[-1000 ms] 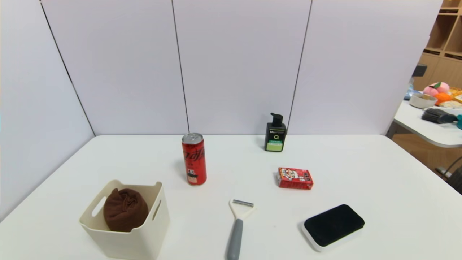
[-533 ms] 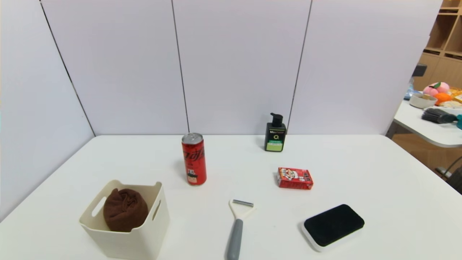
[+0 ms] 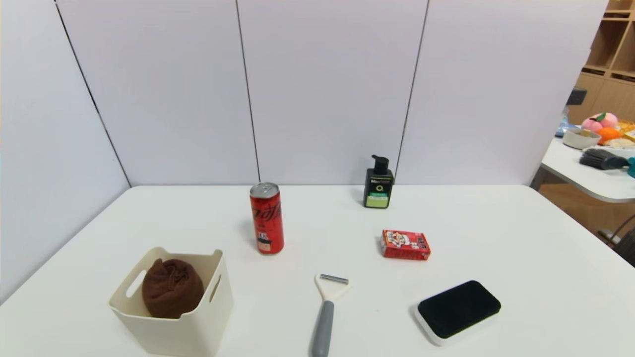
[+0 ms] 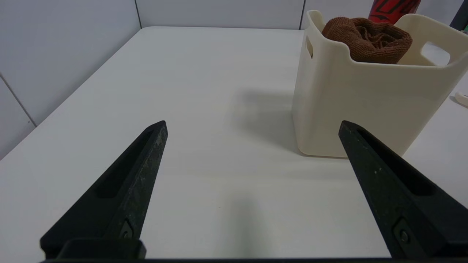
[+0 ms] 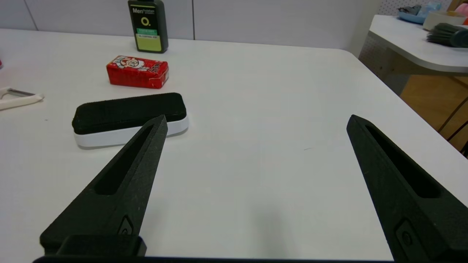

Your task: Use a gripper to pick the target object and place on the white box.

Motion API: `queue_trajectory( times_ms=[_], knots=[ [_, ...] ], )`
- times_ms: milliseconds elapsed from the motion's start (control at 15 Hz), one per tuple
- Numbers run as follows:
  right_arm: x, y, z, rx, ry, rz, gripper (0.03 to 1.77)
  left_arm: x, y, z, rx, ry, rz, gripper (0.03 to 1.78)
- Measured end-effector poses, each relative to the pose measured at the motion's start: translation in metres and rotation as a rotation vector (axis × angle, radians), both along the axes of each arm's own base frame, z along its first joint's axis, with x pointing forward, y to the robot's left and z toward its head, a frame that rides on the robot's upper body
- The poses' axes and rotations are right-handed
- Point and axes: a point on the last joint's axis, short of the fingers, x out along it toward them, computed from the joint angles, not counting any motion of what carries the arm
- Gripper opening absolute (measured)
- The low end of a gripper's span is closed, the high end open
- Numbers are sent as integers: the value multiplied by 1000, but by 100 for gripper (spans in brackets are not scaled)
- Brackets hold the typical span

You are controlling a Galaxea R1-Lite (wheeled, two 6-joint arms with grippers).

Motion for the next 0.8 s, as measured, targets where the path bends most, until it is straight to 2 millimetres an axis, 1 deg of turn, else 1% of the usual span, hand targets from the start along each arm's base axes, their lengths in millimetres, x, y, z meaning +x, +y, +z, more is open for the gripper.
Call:
queue_trajectory(
  times_ms=[600, 800],
  knots=[
    [0, 0, 0, 0, 2, 2, 169, 0, 0, 0, 0, 0, 0, 169],
    [0, 0, 0, -38, 2, 0, 169, 0, 0, 0, 0, 0, 0, 169]
  ],
)
